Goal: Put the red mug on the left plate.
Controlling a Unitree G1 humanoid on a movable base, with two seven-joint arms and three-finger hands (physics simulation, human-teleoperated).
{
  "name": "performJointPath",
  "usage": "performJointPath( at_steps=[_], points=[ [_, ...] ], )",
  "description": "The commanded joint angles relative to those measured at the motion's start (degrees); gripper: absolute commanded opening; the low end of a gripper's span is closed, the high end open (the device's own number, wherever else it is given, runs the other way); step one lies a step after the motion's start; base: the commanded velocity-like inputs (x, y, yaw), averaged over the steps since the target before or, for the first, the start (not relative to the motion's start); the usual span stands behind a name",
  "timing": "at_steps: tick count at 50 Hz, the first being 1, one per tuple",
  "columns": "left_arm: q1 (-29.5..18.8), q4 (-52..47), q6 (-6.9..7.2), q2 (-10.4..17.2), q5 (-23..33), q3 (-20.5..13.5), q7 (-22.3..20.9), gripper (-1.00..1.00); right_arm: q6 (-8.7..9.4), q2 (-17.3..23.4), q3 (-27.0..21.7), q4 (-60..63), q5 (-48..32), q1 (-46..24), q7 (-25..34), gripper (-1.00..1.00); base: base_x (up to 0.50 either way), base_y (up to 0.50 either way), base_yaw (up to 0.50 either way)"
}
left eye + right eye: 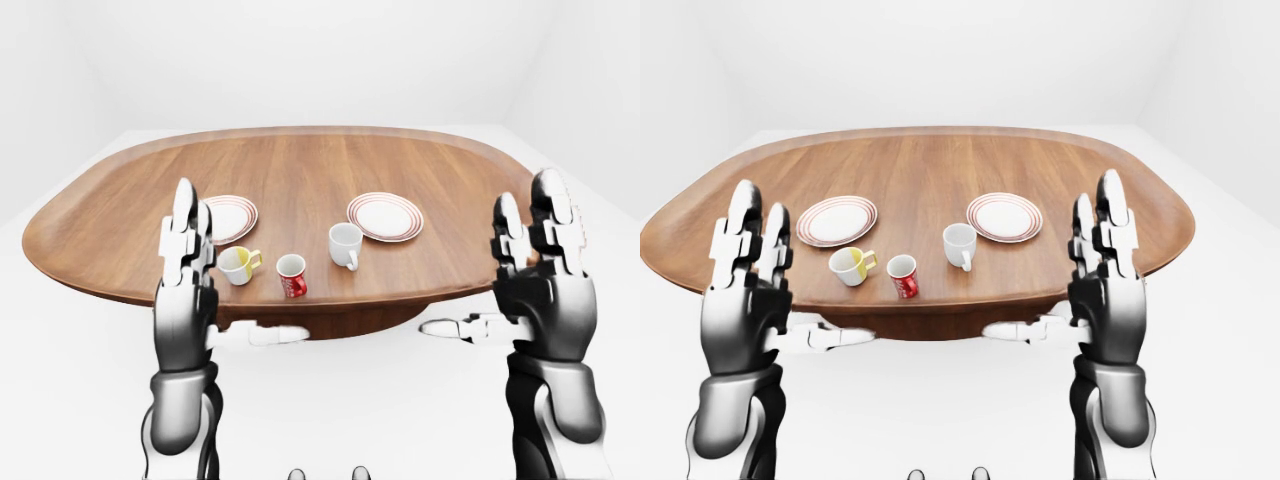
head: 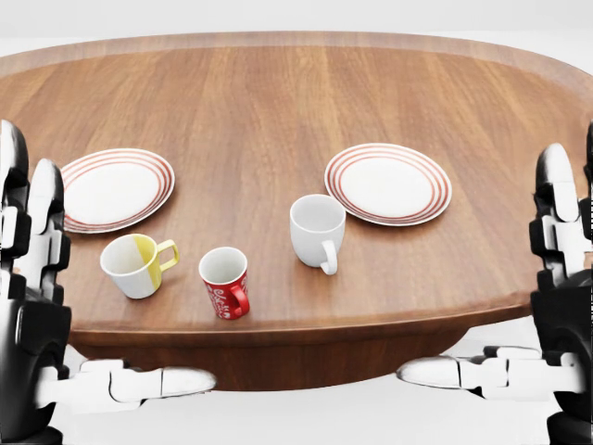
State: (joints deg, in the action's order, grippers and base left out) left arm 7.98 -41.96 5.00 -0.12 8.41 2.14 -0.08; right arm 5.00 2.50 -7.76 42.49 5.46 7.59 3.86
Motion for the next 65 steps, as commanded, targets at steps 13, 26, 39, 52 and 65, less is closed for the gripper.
performJointPath(
  at_steps=[13, 26, 39, 52, 65],
  points=[
    [17.1, -18.0, 0.0, -8.8, 9.2, 2.8, -6.4, 1.0, 0.0, 23.1, 3.3, 17.5, 15.6, 21.9, -25.1, 1.0, 0.0, 0.0, 0.0],
    [17.2, -18.0, 0.0, -4.8, 7.5, 3.8, -2.8, 1.0, 0.0, 15.3, 4.4, 17.5, 10.9, 17.6, -19.7, 1.0, 0.04, 0.0, 0.0],
    [16.9, -18.0, 0.0, -2.7, 7.6, 5.7, -0.8, 1.0, 0.0, 6.7, 3.9, 17.5, 1.6, 17.8, -11.0, 1.0, 0.0, 0.0, 0.0],
    [17.2, -18.0, 0.0, -1.8, 7.0, 5.7, -0.1, 1.0, 0.0, -1.7, 3.8, 17.5, -9.5, 16.6, -2.8, 1.0, 0.1, 0.46, 0.0],
    [17.7, -18.0, 0.0, -0.6, 6.5, 6.4, 1.1, 1.0, 0.0, -6.9, 3.6, 17.5, -14.8, 15.9, 2.7, 1.0, 0.11, 0.5, 0.0]
  ],
)
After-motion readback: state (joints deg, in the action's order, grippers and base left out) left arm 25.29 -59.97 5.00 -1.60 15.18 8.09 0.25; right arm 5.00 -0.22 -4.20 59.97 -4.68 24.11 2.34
